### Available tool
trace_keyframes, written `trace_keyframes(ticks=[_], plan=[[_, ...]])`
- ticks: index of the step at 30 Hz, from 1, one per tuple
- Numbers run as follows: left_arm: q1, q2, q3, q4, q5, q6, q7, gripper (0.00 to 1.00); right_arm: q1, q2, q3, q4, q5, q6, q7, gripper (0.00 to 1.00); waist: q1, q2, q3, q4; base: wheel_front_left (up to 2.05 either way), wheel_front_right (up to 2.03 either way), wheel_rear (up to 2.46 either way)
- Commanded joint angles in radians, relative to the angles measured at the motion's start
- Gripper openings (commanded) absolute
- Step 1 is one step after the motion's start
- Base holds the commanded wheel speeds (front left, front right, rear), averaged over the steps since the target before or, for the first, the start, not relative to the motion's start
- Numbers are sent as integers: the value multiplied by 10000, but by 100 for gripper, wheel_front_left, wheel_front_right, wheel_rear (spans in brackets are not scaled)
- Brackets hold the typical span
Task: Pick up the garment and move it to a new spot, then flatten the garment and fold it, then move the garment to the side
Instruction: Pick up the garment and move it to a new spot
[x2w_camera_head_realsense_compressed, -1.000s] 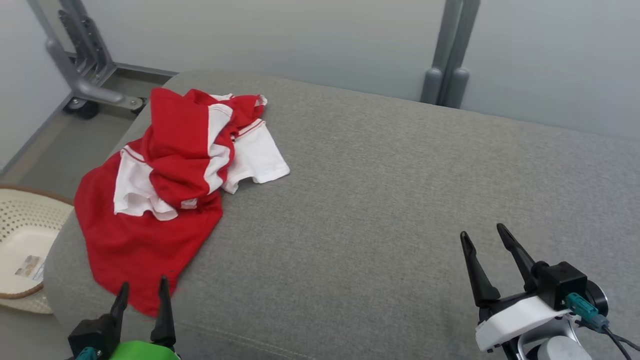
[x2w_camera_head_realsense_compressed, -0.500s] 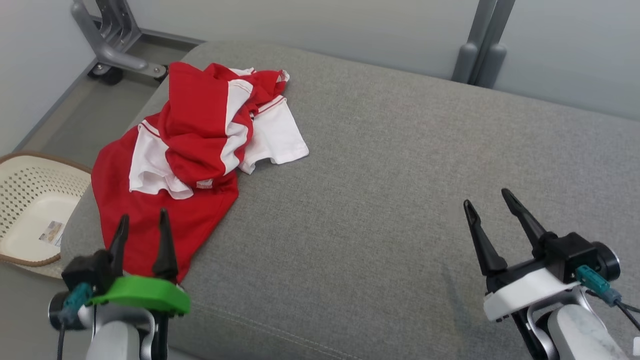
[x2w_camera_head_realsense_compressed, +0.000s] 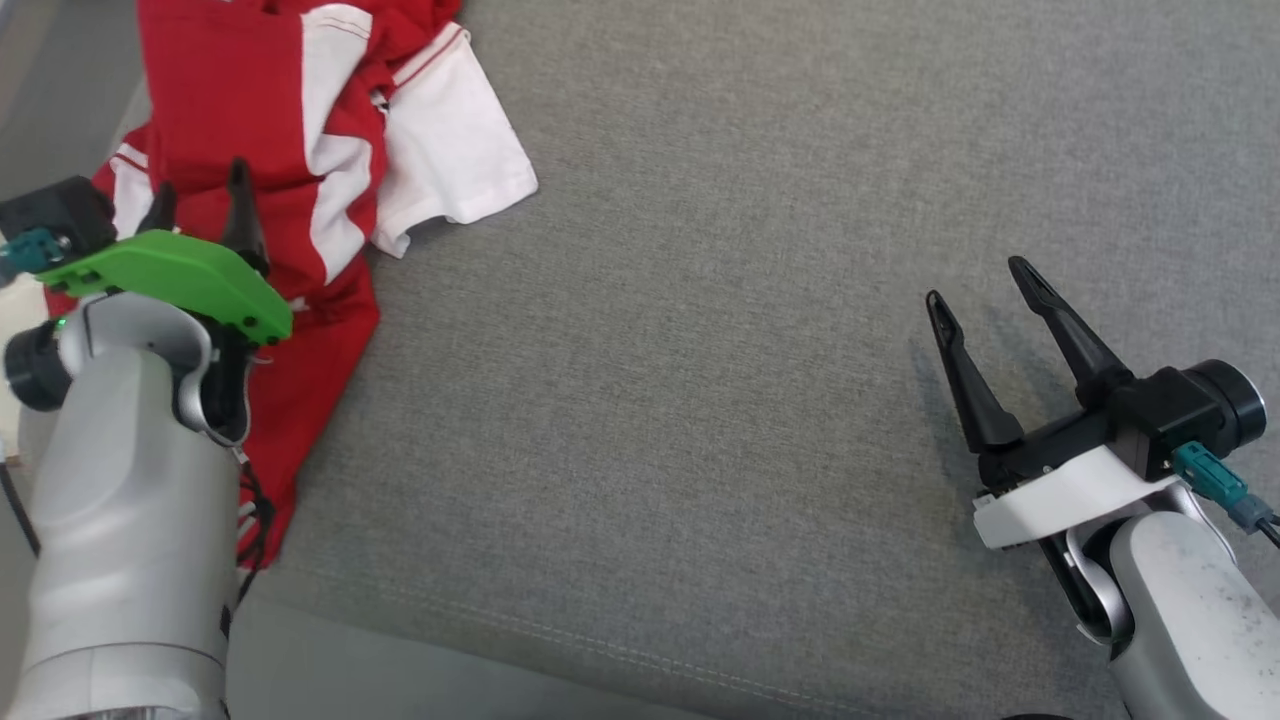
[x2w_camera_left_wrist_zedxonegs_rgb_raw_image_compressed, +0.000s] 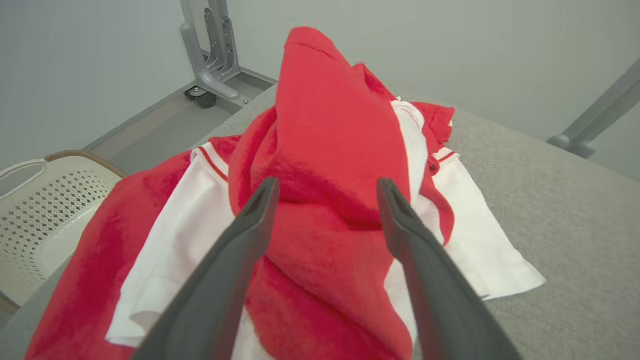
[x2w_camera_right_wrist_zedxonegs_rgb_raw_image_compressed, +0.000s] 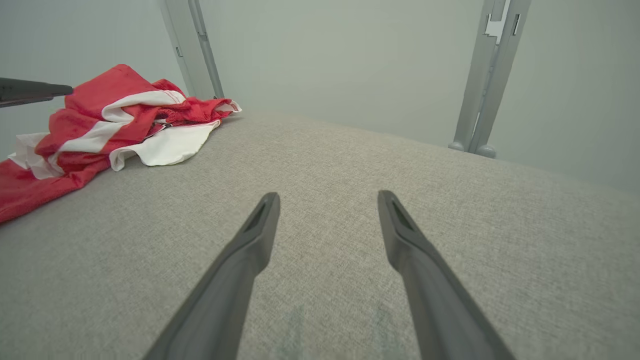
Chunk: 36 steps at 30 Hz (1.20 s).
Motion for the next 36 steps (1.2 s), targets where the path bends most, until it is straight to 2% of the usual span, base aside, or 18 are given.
trace_keyframes(ticks=[1,5,8,9,10,11,17,24,30,36], plan=[[-281,204,59,210,11,130,52,100,-207,45,-16,-40,40,-3,-33,100,-1,0,1332,-1035,0,0,0],[-831,567,183,1277,21,582,167,100,-282,236,-116,-81,54,-3,-33,100,-1,0,1410,-1297,0,0,0],[-958,807,165,1907,55,657,219,100,-241,359,-132,-49,61,-3,-33,100,-1,0,1318,-1431,0,0,0],[-962,853,115,2085,96,634,249,77,-207,389,-162,-15,71,-3,-33,100,-1,0,1261,-1452,0,0,0],[-962,920,63,2227,132,589,240,42,-173,423,-196,3,78,-3,-33,100,-1,0,1202,-1466,0,0,0],[-954,949,36,2376,123,536,208,0,-131,455,-214,28,87,-3,-32,100,-1,0,1130,-1475,0,0,0],[-1073,1104,-285,2549,432,494,-705,0,132,608,-292,171,127,-3,-33,100,-1,0,564,-1417,0,0,0],[-1452,1055,-703,2026,731,327,-1533,0,586,922,-236,367,219,-3,-33,100,-1,0,-509,-1383,0,0,0],[-1698,538,-1427,1102,1038,-20,-1575,0,1068,1357,-144,487,318,-3,-32,100,-1,0,-1530,-1794,0,0,0],[-1132,-319,-2630,-373,960,-302,-972,0,1453,1692,-241,507,373,-3,-32,100,-1,0,-2214,-2706,0,0,0]])
